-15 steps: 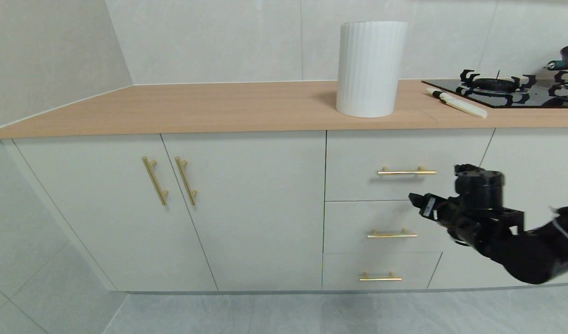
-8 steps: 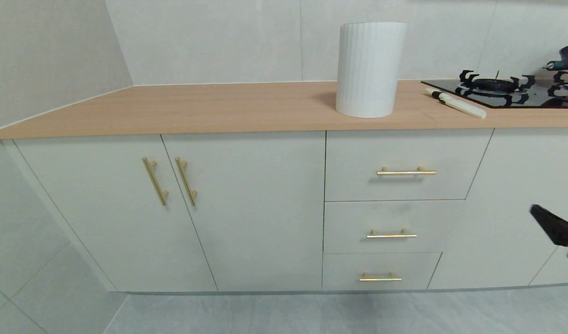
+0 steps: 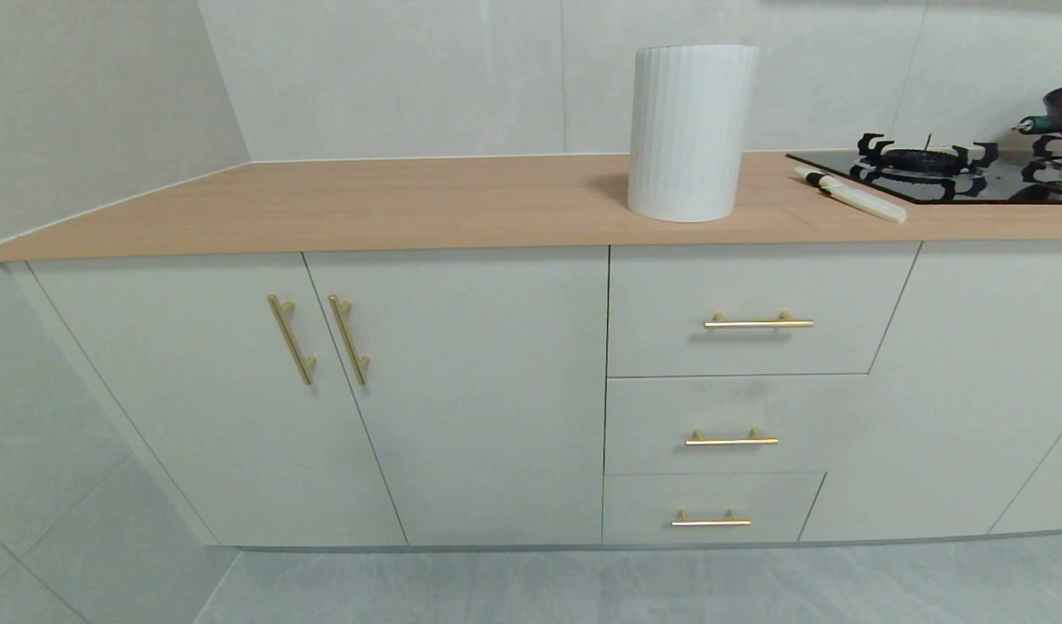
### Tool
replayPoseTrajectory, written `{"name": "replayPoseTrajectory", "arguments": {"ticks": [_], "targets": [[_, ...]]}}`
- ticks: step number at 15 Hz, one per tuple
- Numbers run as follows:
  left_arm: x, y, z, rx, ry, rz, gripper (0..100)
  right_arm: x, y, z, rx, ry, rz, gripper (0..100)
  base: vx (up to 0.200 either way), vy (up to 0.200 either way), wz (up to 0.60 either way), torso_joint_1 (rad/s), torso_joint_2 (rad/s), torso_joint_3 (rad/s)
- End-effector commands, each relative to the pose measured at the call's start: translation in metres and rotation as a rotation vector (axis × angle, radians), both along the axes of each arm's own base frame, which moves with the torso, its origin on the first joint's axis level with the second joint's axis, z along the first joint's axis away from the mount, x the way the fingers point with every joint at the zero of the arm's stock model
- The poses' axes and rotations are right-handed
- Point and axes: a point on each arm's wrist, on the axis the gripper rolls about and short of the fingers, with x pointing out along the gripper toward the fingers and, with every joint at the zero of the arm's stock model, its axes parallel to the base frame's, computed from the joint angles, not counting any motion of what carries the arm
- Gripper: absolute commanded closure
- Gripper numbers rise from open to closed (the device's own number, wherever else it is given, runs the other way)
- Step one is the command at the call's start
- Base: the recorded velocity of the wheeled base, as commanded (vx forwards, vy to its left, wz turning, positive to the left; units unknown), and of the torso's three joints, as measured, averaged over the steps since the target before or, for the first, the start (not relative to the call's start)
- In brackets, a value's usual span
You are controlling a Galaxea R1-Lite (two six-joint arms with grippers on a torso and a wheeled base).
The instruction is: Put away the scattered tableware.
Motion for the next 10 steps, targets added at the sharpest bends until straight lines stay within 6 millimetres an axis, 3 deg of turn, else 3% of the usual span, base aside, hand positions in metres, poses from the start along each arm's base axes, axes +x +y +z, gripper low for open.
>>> {"name": "replayPoseTrajectory", "arguments": {"ticks": [1, 4, 6, 8, 10], "targets": [[0.000, 0.000, 0.000, 0.000, 0.000, 0.001, 0, -0.011, 0.001, -0.029, 0.017, -0.077, -0.016, 0, 0.000, 0.000, 0.00, 0.000, 0.00, 0.000], [0.000, 0.000, 0.000, 0.000, 0.000, 0.001, 0, 0.001, 0.006, -0.046, 0.030, -0.125, 0.215, 0, 0.000, 0.000, 0.00, 0.000, 0.00, 0.000], [0.000, 0.000, 0.000, 0.000, 0.000, 0.001, 0, 0.001, 0.008, -0.046, 0.029, -0.115, 0.329, 0, 0.000, 0.000, 0.00, 0.000, 0.00, 0.000], [0.000, 0.000, 0.000, 0.000, 0.000, 0.001, 0, 0.002, 0.009, -0.058, 0.047, -0.006, 0.362, 0, 0.000, 0.000, 0.00, 0.000, 0.00, 0.000], [0.000, 0.000, 0.000, 0.000, 0.000, 0.001, 0, 0.002, 0.009, -0.055, 0.042, -0.027, 0.367, 0, 0.000, 0.000, 0.00, 0.000, 0.00, 0.000]]}}
